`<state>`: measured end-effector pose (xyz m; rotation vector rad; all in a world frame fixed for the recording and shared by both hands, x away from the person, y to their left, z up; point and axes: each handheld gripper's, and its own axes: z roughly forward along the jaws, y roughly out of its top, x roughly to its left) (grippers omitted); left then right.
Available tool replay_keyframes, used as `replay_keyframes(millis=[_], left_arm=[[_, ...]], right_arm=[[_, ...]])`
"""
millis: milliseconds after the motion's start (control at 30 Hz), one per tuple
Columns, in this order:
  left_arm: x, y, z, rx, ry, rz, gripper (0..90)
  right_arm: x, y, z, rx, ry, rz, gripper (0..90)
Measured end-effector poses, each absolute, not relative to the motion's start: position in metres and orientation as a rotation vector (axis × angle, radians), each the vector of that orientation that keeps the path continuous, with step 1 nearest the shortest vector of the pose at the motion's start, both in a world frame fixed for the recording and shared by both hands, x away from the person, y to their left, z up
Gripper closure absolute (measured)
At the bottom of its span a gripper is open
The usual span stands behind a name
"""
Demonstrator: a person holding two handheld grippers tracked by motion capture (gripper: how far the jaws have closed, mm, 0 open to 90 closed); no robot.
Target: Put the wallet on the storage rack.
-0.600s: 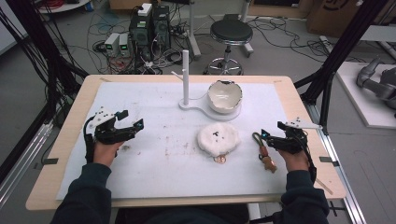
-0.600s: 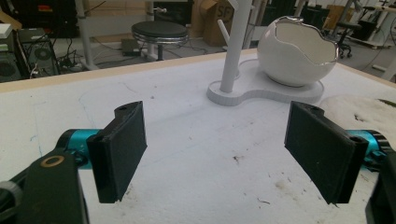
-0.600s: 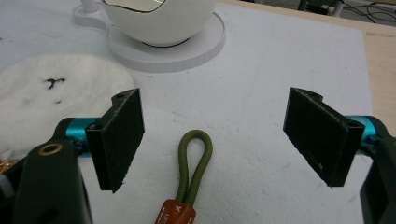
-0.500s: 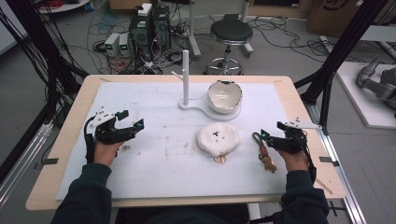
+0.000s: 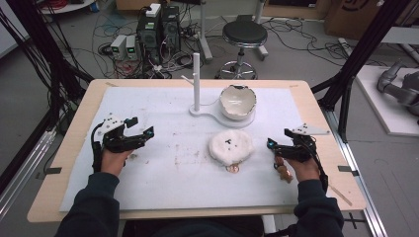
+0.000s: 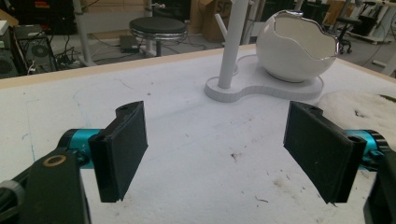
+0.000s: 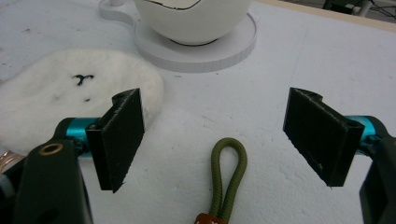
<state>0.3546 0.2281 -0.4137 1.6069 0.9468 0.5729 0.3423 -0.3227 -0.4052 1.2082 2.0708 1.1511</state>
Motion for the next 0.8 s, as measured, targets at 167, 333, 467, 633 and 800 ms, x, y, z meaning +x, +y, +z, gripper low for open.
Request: replay_keyframes(millis=[167, 333, 467, 633, 800], left_arm=[[0.355, 0.227, -0.414, 1.605, 0.948, 0.575, 21.5], [0.356, 0.226, -0.415, 1.616, 0.950, 0.573, 21.6], [0.356, 0.225, -0.415, 1.620, 0.946, 0.569, 21.6], [0.355, 0.220, -0.415, 1.626, 0.938, 0.562, 21.7], [0.356, 0.215, -0.416, 1.642, 0.927, 0.553, 21.8]], right_arm=[[0.340, -0.326, -0.405, 1.207, 2.056, 1.154, 20.9], [0.342, -0.324, -0.406, 1.215, 2.079, 1.169, 21.1], [0.345, -0.314, -0.408, 1.208, 2.113, 1.196, 21.2], [0.354, -0.292, -0.415, 1.190, 2.202, 1.242, 26.6], [0.364, -0.269, -0.427, 1.171, 2.338, 1.173, 28.1]])
